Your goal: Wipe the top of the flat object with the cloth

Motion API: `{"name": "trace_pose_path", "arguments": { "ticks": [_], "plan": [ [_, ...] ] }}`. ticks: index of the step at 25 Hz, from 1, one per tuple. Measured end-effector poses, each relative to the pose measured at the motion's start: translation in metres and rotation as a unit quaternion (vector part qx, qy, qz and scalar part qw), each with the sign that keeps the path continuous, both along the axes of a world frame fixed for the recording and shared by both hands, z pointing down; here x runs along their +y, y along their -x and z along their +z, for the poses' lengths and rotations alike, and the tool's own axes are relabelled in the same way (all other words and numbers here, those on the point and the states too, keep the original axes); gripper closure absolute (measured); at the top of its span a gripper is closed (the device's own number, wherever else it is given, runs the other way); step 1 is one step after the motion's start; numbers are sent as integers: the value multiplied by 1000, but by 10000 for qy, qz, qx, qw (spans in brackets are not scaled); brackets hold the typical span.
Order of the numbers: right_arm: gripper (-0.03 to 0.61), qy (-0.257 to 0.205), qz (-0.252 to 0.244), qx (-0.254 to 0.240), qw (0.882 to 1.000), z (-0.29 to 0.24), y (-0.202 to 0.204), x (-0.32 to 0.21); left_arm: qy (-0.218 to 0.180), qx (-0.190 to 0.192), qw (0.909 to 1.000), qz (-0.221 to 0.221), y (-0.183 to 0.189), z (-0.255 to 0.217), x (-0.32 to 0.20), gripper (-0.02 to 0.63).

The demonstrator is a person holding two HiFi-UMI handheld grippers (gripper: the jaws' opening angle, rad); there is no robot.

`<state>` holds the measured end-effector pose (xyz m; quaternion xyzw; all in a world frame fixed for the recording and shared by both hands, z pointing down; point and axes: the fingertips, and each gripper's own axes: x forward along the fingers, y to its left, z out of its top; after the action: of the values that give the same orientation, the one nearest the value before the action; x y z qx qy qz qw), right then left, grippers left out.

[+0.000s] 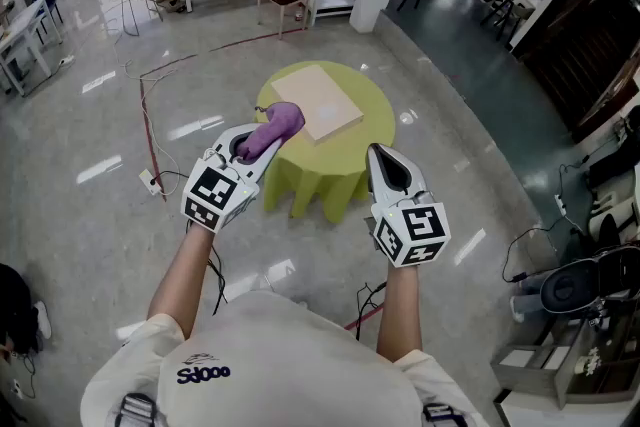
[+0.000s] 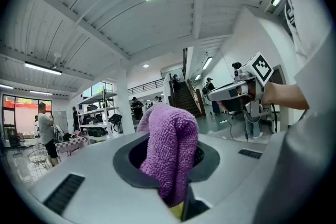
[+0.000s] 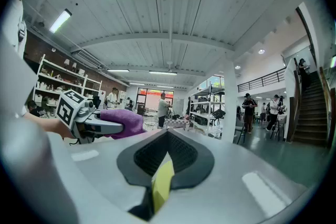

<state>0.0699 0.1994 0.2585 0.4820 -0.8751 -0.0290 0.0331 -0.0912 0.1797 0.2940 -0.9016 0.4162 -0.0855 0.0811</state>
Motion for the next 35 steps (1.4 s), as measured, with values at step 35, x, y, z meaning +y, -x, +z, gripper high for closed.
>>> {"name": "trace_pose_path", "arguments": {
  "ticks": [35],
  "plan": [
    [569,234,-769,162,9966,14,-51,1,94,22,9988,-478,-54,6,12,548]
  ]
}}
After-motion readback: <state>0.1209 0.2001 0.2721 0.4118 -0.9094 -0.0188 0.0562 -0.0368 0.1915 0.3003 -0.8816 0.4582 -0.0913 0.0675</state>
